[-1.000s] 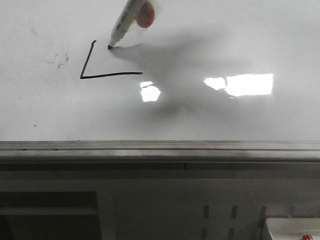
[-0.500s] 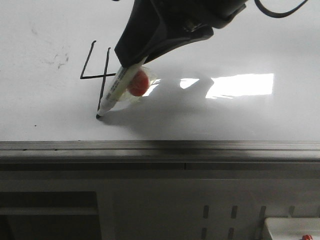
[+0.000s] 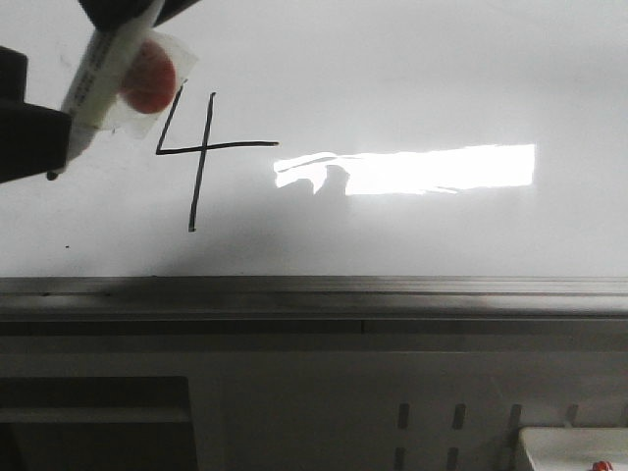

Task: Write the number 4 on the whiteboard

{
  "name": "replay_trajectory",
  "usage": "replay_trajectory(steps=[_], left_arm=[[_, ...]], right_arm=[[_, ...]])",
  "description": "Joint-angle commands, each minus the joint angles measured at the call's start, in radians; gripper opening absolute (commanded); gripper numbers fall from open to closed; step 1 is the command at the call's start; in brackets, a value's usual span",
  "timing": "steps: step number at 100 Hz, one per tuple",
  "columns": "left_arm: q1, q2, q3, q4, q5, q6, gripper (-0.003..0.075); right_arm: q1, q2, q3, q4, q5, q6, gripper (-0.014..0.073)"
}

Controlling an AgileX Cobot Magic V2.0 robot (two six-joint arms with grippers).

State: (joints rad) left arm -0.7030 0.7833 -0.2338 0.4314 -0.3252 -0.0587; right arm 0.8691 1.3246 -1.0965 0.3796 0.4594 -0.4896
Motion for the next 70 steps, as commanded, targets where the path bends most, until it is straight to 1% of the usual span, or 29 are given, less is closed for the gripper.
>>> replay_trajectory(steps=[1,24,29,36,39,40,41,43,44,46,58,62,65,66,67,68,69,70], left_arm=[[-0.009,0.026,-0.033,-0.029,-0.097,-0.008,0.0368],[-0.009,0.078,-0.033,-0.029,-0.158,-0.008,0.0366],[-0.009,0.079,-0.033,-0.029,-0.166,-0.008,0.0342],[-0.009,0.082,-0.033,-0.029,-0.164,-0.008,0.0227],[-0.009,0.082,-0.033,-0.029,-0.164,-0.008,0.0143],[-0.009,0.082,-0.033,-0.029,-0.162,-0.008,0.0125],[-0.009,0.082,-0.033,-0.029,-0.162,-0.008,0.0090],[-0.009,0.082,-0.033,-0.029,-0.162,-0.008,0.0053],[-0.009,0.082,-0.033,-0.027,-0.162,-0.008,0.0018],[-0.009,0.082,-0.033,-0.027,-0.162,-0.008,-0.0022],[-0.009,0.082,-0.033,-0.025,-0.162,-0.008,-0.0020],[-0.009,0.082,-0.033,-0.025,-0.162,-0.008,-0.0020],[-0.009,0.082,-0.033,-0.025,-0.162,-0.008,-0.0020],[-0.009,0.082,-0.033,-0.025,-0.162,-0.008,-0.0020],[-0.009,0.082,-0.033,-0.025,-0.162,-0.008,-0.0020],[-0.009,0.082,-0.033,-0.025,-0.162,-0.008,-0.0020],[-0.009,0.082,-0.033,-0.025,-0.162,-0.008,-0.0020],[-0.009,0.082,-0.033,-0.025,-0.162,-0.008,-0.0020]], right_arm=[[0.011,-0.037,-0.048,-0.002,-0.035,-0.010,-0.0064],[0.018,-0.037,-0.048,-0.002,-0.011,-0.010,-0.0064],[0.018,-0.037,-0.048,-0.002,-0.011,-0.010,-0.0064],[0.018,-0.037,-0.048,-0.002,-0.010,-0.010,-0.0064],[0.018,-0.037,-0.048,-0.002,-0.010,-0.010,-0.0064],[0.018,-0.037,-0.048,-0.002,-0.010,-0.010,-0.0064],[0.018,-0.037,-0.048,-0.002,-0.010,-0.010,-0.0064],[0.018,-0.037,-0.048,0.004,-0.008,-0.010,-0.0064],[0.018,-0.037,-0.048,0.009,-0.008,-0.010,-0.0064],[0.018,-0.037,-0.048,0.017,-0.008,-0.010,-0.0064],[0.018,-0.037,-0.048,0.032,-0.008,-0.010,-0.0062],[0.018,-0.037,-0.048,0.032,-0.008,-0.010,-0.0036],[0.018,-0.037,-0.048,0.032,-0.008,-0.010,0.0008],[0.018,-0.037,-0.050,0.032,-0.010,-0.010,0.0057],[0.018,-0.037,-0.050,0.032,-0.010,-0.010,0.0057],[0.018,-0.037,-0.050,0.032,-0.012,-0.010,0.0095],[0.018,-0.037,-0.052,0.032,-0.015,-0.010,0.0116],[0.018,-0.037,-0.052,0.032,-0.019,-0.010,0.0161]])
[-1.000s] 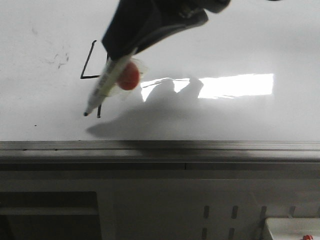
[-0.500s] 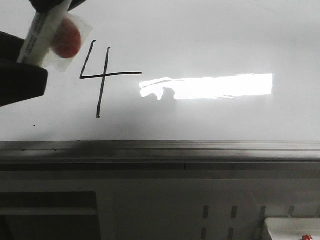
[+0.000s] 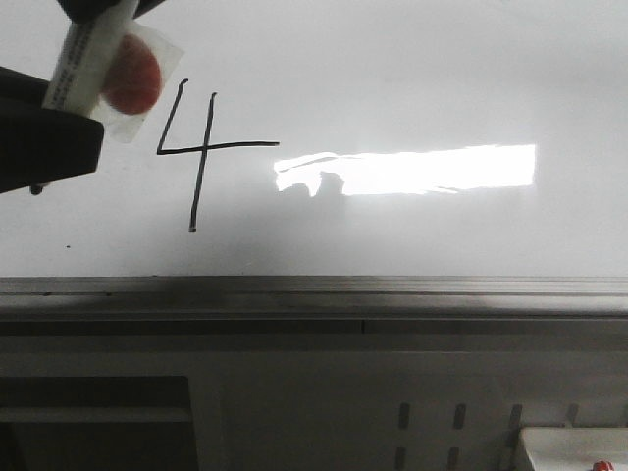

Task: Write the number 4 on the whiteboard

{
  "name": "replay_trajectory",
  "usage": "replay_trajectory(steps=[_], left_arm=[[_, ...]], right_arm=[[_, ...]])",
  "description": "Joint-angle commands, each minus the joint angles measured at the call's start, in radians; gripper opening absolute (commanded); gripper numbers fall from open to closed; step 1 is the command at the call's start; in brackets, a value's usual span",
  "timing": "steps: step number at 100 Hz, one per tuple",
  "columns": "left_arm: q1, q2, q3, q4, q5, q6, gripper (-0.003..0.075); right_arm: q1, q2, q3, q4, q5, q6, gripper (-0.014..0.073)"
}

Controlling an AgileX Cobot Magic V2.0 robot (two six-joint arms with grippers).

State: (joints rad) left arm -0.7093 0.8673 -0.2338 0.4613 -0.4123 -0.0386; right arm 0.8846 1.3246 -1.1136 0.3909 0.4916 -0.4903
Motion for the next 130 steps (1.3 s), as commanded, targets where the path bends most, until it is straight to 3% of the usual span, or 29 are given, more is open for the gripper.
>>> replay_trajectory(steps=[1,12,21,33,54,101,113,130], left_arm=[[-0.002,-0.002,-0.033,-0.055,-0.075,-0.030,-0.0020],[-0.002,-0.002,-0.033,-0.145,-0.061,-0.040,-0.0020],[-0.002,-0.002,-0.035,-0.382,-0.027,-0.046,-0.0020],[-0.002,0.016,-0.060,-0.718,0.046,-0.046,-0.0020],[-0.002,0.134,-0.135,-0.891,0.154,-0.046,-0.0020],[0.006,0.261,-0.173,-0.915,0.123,-0.046,-0.0013],[0.007,0.261,-0.173,-0.915,0.123,-0.046,0.0087],[0.007,0.255,-0.173,-0.915,0.121,-0.046,0.0342]], right_arm=[[0.002,-0.037,-0.035,0.020,-0.054,-0.009,0.0185],[-0.009,-0.049,-0.044,0.011,-0.123,-0.009,0.0545],[-0.029,-0.077,-0.044,-0.003,-0.188,-0.009,0.0661],[-0.057,-0.132,-0.044,-0.005,-0.221,-0.009,0.0637],[-0.072,-0.188,-0.044,-0.005,-0.218,-0.009,0.0613],[-0.072,-0.191,-0.044,-0.005,-0.186,-0.009,0.0613],[-0.072,-0.191,-0.044,-0.005,-0.185,-0.009,0.0613],[-0.072,-0.191,-0.044,-0.005,-0.183,-0.009,0.0613]])
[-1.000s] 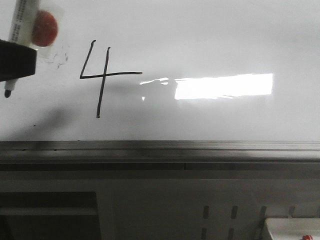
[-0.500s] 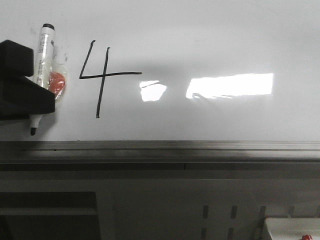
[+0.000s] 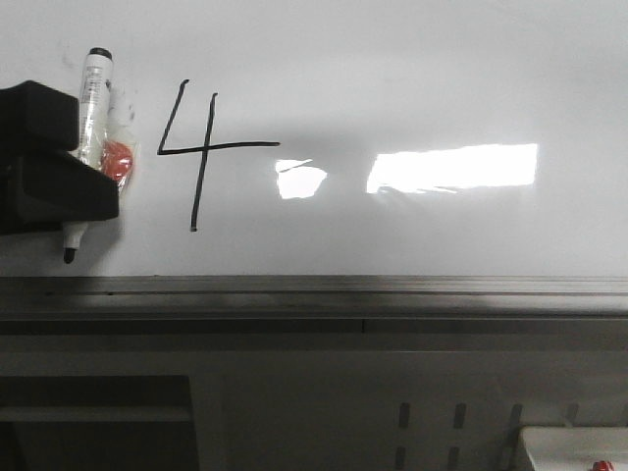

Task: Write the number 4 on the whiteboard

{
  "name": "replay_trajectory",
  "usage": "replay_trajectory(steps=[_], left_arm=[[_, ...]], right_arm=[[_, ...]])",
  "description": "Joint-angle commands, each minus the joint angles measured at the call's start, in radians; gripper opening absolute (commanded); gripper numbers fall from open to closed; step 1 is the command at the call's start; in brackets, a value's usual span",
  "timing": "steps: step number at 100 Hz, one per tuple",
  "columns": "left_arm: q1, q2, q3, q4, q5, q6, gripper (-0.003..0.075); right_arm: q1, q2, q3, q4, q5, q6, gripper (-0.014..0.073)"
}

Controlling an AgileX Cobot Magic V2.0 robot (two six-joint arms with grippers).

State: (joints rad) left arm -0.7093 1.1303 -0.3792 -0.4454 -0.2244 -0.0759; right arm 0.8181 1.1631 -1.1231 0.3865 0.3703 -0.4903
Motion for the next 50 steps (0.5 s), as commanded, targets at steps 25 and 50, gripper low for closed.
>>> replay_trajectory(steps=[25,50], left_arm=[[0.007,-0.167,-0.027,0.012,0.006,0.017,0.0371],[0.007,-0.537,-0.018,0.120,0.039,0.150,-0.0019]], right_arm=[[-0.006,-0.060,-0.010,-0.016,-0.046,-0.009,0.0537],[-0.006,-0.261,0.209,-0.016,-0.120,-0.009,-0.0060]])
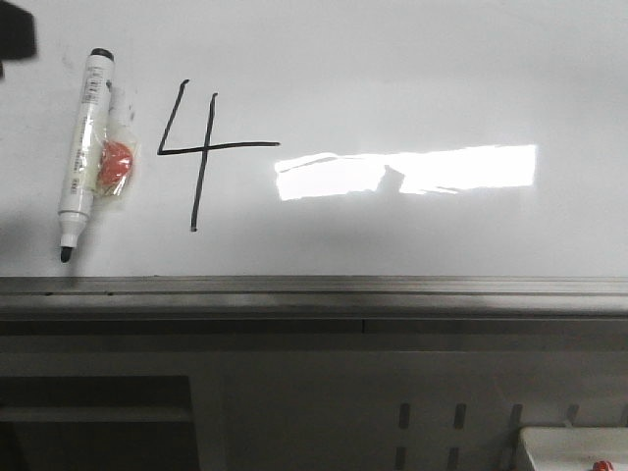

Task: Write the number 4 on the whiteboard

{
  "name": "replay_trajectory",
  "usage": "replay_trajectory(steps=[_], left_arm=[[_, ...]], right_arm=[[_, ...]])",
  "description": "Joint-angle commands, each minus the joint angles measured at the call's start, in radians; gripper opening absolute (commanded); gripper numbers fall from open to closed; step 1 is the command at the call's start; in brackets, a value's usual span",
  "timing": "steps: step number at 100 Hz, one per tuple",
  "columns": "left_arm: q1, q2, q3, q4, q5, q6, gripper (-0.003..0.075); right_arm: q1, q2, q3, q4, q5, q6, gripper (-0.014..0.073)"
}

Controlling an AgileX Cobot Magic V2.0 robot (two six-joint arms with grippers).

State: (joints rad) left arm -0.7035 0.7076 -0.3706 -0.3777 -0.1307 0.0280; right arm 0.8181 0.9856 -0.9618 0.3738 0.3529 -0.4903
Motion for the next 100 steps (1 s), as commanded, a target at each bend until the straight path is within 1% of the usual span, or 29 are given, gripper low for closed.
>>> replay_trajectory(steps=[1,17,30,38,44,62,100], left_arm=[[0.002,-0.125,-0.027,0.062,-0.049,0.046,-0.0020],[0.002,-0.361,0.000,0.220,0.033,0.046,-0.0020],[0.002,-0.526,0.054,0.262,0.075,0.046,-0.0020],[0.002,-0.601,0.090,0.320,0.073,0.046,-0.0020],[0.002,-0.636,0.101,0.325,0.073,0.046,-0.0020],[0.002,-0.669,0.110,0.320,0.070,0.046,-0.0020],[0.002,-0.669,0.110,0.320,0.070,0.046,-0.0020]], right_arm=[[-0.006,-0.098,0.056,-0.004,-0.106,-0.009,-0.0060],[-0.006,-0.310,0.275,-0.004,-0.197,-0.009,-0.0062],[-0.006,-0.498,0.456,-0.004,-0.243,-0.009,-0.0062],[-0.006,-0.590,0.530,-0.004,-0.262,-0.009,-0.0062],[-0.006,-0.654,0.573,-0.004,-0.262,-0.009,-0.0062],[-0.006,-0.761,0.625,-0.004,-0.250,-0.009,-0.0066],[-0.006,-0.770,0.627,-0.004,-0.259,-0.009,-0.0066]])
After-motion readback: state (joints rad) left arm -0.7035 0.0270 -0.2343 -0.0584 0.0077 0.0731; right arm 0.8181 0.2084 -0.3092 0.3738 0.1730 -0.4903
